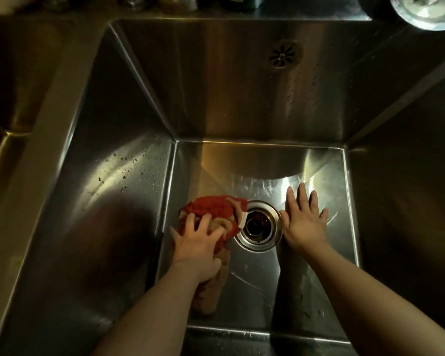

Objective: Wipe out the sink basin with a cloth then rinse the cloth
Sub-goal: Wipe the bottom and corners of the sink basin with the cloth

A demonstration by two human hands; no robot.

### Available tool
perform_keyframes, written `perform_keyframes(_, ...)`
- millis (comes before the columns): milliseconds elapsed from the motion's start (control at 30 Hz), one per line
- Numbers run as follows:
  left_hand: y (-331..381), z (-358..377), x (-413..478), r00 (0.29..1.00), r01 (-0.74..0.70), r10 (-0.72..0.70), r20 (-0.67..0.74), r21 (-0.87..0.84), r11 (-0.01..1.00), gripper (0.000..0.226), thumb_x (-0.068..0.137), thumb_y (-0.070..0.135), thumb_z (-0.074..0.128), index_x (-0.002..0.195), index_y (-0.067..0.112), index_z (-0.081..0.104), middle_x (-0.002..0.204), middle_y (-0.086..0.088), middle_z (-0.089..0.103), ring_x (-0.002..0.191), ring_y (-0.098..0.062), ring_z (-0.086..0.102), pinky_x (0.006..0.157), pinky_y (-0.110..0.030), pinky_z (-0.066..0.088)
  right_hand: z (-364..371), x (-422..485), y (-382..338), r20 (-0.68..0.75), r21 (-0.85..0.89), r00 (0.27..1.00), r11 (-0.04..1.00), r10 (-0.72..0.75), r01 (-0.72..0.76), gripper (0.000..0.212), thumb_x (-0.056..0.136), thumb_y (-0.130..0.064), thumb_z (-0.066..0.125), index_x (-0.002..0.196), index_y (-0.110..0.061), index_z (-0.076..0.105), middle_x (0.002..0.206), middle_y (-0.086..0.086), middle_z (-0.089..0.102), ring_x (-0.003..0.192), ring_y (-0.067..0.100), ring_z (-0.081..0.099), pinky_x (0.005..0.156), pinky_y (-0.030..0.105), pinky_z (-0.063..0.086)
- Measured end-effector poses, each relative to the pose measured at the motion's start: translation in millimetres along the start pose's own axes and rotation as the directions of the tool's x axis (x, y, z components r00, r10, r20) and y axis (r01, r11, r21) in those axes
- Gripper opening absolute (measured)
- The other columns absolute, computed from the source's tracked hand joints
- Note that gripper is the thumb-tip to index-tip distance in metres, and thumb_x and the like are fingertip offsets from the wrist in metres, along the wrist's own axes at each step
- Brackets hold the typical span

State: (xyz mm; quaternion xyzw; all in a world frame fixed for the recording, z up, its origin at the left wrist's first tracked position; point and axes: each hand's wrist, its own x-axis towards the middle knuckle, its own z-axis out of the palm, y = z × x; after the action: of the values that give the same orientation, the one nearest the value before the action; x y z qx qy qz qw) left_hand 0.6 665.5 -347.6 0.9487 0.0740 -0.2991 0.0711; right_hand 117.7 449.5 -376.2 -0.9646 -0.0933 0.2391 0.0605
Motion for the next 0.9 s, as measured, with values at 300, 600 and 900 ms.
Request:
perform_keyframes(300, -11.7, -13.7, 32.0, 1.0, 0.016, -0.016, 0.012, 0.004, 1.0, 0.071, 0.088, 0.049, 0.04, 0.141, 0.054, -0.006, 0.155, 0.005, -0.025, 0.14, -0.032, -0.027, 0.104, -0.07, -0.011, 8.1, 1.0, -1.1, -0.037, -0.014, 0.999, 1.0, 0.011, -0.011, 0.059, 0.098, -0.044, 0.02, 0.149, -0.03, -0.006, 0.157, -0.001, -0.018, 0.143, 0.027, -0.019, 0.112, 0.056, -0.003)
perform_keyframes(600, -45.0, -58.4, 77.5, 0.992, 0.02, 0.013, -0.125, 0.258, 0.966, 0.076, 0.09, 0.044, 0.043, 0.144, 0.046, -0.009, 0.158, -0.006, -0.016, 0.144, -0.028, -0.018, 0.112, -0.052, -0.016, 11.2, 2.2, 0.7, -0.042, 0.009, 0.999, 1.0, 0.0, 0.001, 0.059, 0.098, -0.046, 0.02, 0.148, -0.033, -0.007, 0.157, -0.002, -0.02, 0.142, 0.024, -0.023, 0.112, 0.054, -0.007)
perform_keyframes(900, -40.9, -47.4, 43.6, 0.994, 0.1, -0.081, -0.073, 0.312, 0.945, 0.087, 0.089, 0.029, 0.051, 0.146, 0.039, -0.014, 0.158, -0.009, -0.017, 0.145, -0.032, -0.012, 0.118, -0.051, -0.007, 1.0, 0.8, 2.3, 0.018, 0.026, 0.999, 0.999, -0.028, 0.027, 0.057, 0.099, -0.043, 0.02, 0.149, -0.032, -0.006, 0.157, -0.002, -0.02, 0.143, 0.025, -0.021, 0.113, 0.054, -0.004)
